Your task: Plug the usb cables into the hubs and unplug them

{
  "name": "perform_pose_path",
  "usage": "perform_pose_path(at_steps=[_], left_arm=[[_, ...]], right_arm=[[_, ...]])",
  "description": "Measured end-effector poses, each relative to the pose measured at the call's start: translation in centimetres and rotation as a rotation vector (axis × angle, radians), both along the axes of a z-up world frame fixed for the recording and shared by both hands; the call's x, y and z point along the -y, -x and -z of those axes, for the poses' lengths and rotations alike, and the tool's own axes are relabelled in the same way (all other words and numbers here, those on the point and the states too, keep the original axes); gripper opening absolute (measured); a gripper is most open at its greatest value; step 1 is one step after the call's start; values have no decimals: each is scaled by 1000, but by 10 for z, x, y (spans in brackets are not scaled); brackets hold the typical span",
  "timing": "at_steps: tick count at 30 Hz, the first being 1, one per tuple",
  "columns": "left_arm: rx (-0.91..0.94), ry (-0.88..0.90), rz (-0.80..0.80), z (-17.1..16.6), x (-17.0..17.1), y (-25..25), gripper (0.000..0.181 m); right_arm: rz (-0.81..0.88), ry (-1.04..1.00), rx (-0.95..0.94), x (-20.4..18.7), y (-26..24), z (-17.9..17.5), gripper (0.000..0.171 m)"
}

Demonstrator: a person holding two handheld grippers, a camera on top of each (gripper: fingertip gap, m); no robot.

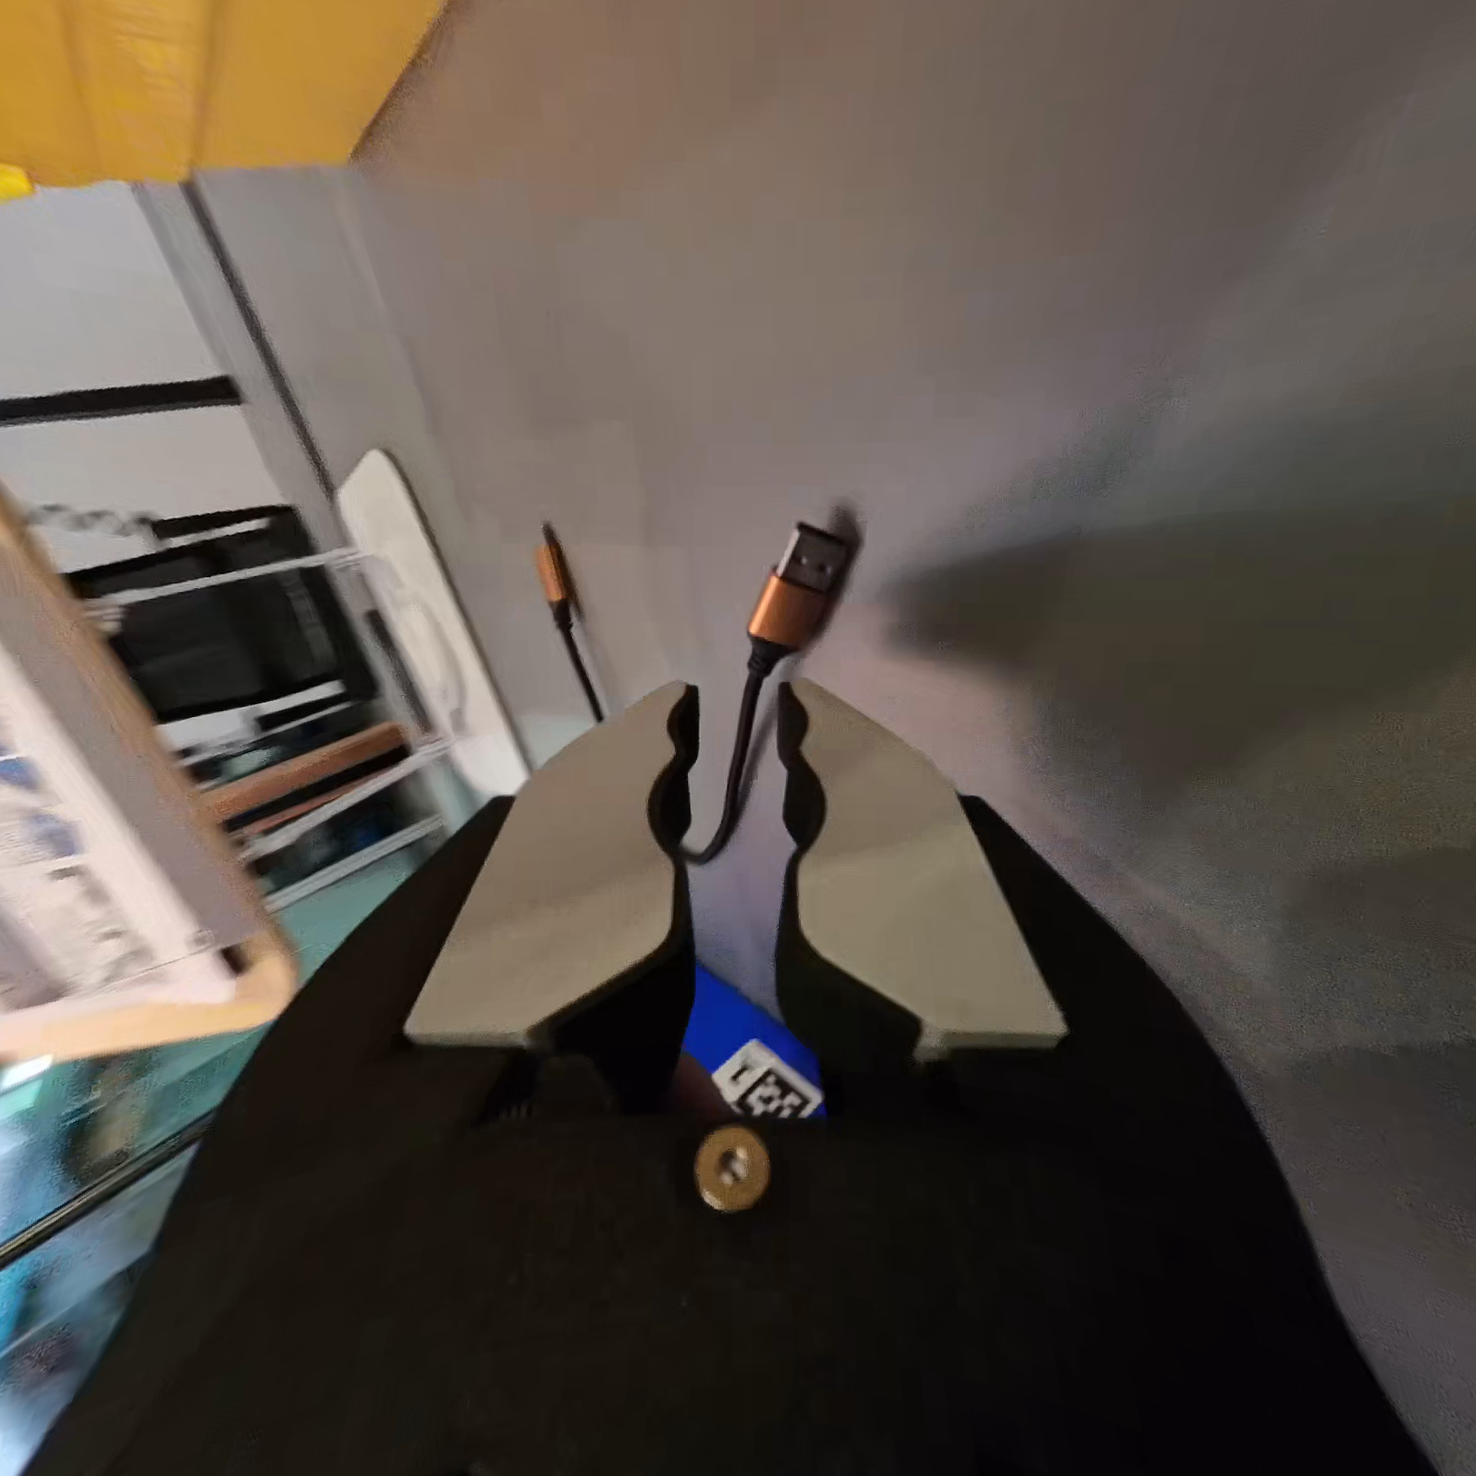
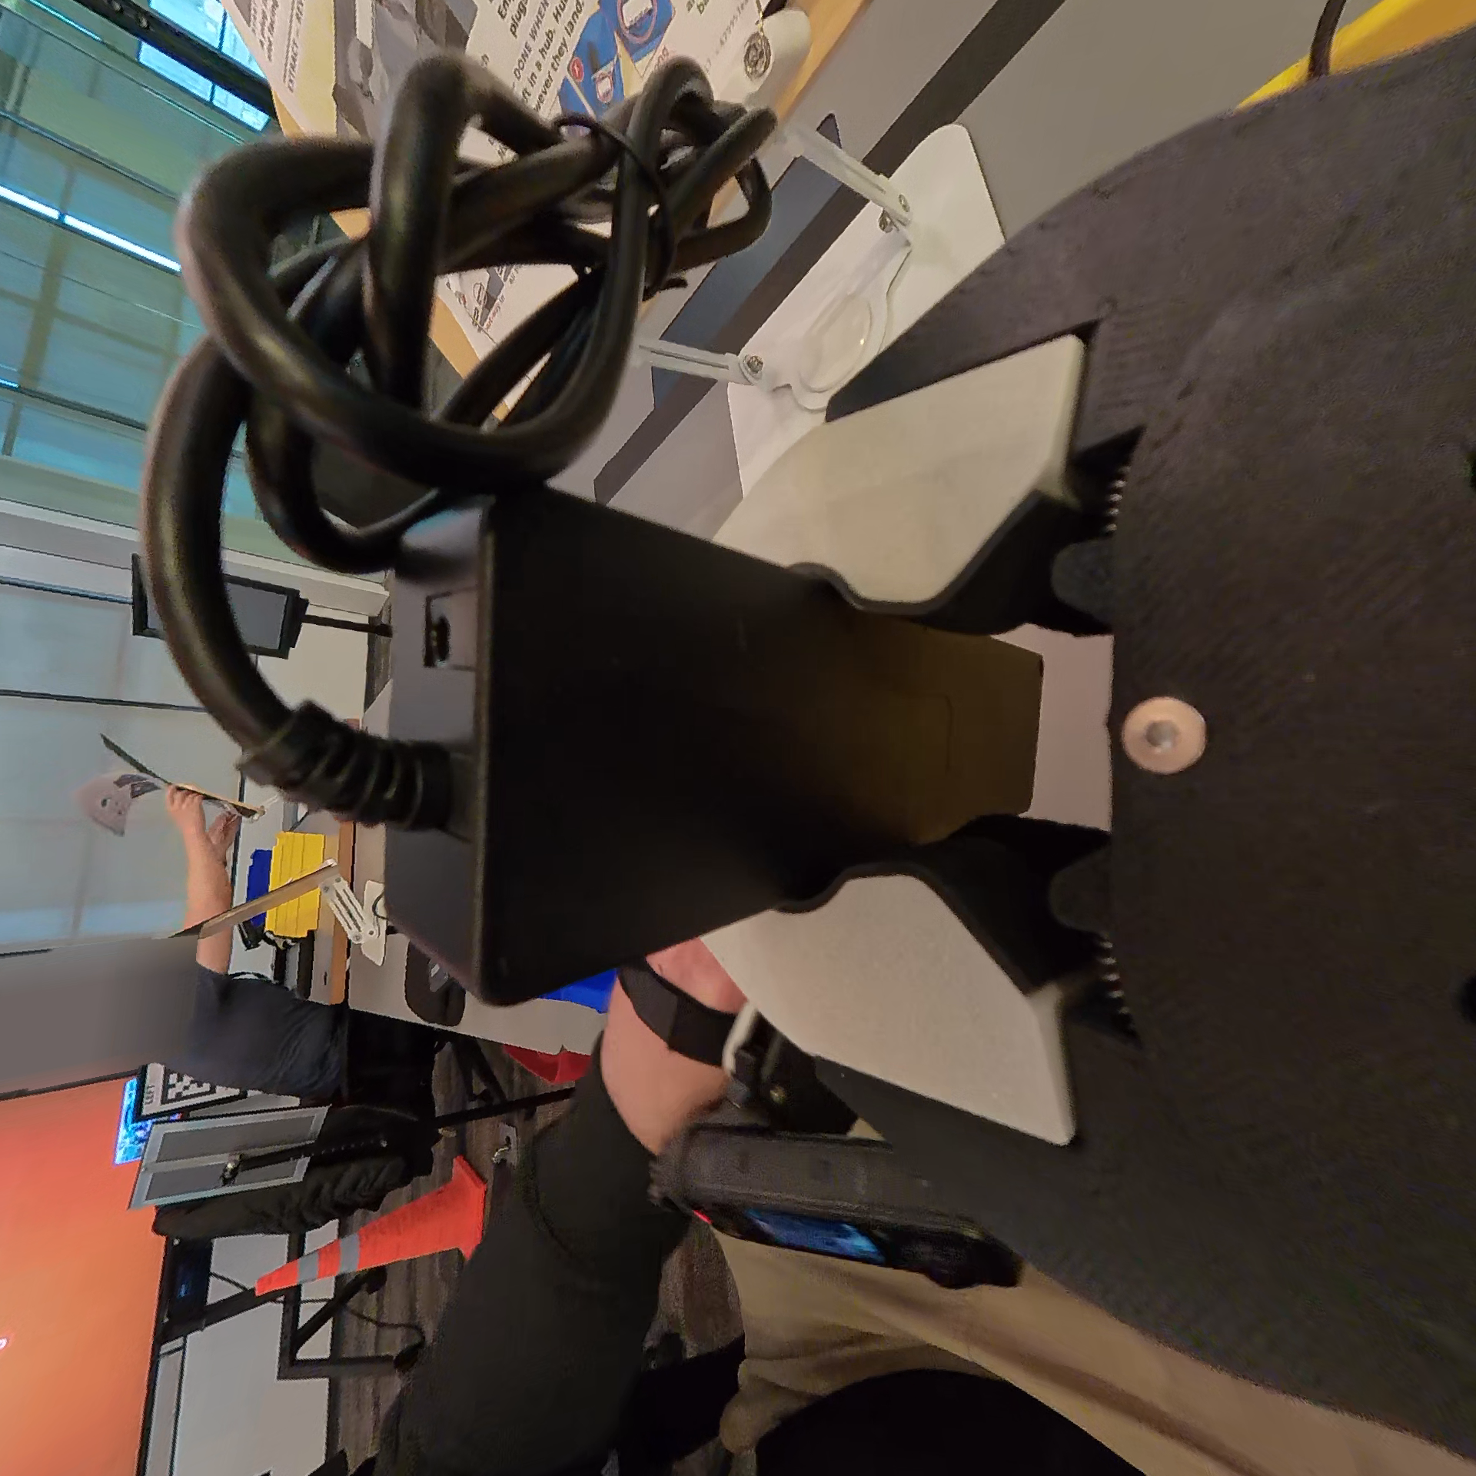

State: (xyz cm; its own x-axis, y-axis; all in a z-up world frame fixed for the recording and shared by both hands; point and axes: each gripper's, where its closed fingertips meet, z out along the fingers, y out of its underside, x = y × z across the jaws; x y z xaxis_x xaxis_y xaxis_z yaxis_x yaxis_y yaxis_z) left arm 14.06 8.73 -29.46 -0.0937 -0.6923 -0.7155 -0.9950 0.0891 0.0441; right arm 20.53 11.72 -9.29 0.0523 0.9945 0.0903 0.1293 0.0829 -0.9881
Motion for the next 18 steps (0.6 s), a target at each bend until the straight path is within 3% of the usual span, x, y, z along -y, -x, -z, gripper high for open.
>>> perform_pose_path(at_steps=[4,8,12,13,18], left_arm=[[207,339,-82,-2,0,-11,18],[198,553,-52,16,-2,-16,20],[189,606,-77,22,-10,-19,12],[162,578,-63,20,-14,-17,0],[113,531,-74,20,-18,-9,0]], right_arm=[[-6,4,1,1,1,1,67],[-10,7,-5,2,1,-1,62],[-9,8,-9,0,-1,-1,64],[-9,11,-13,0,-2,-1,64],[-8,16,-23,-2,-5,-2,64]])
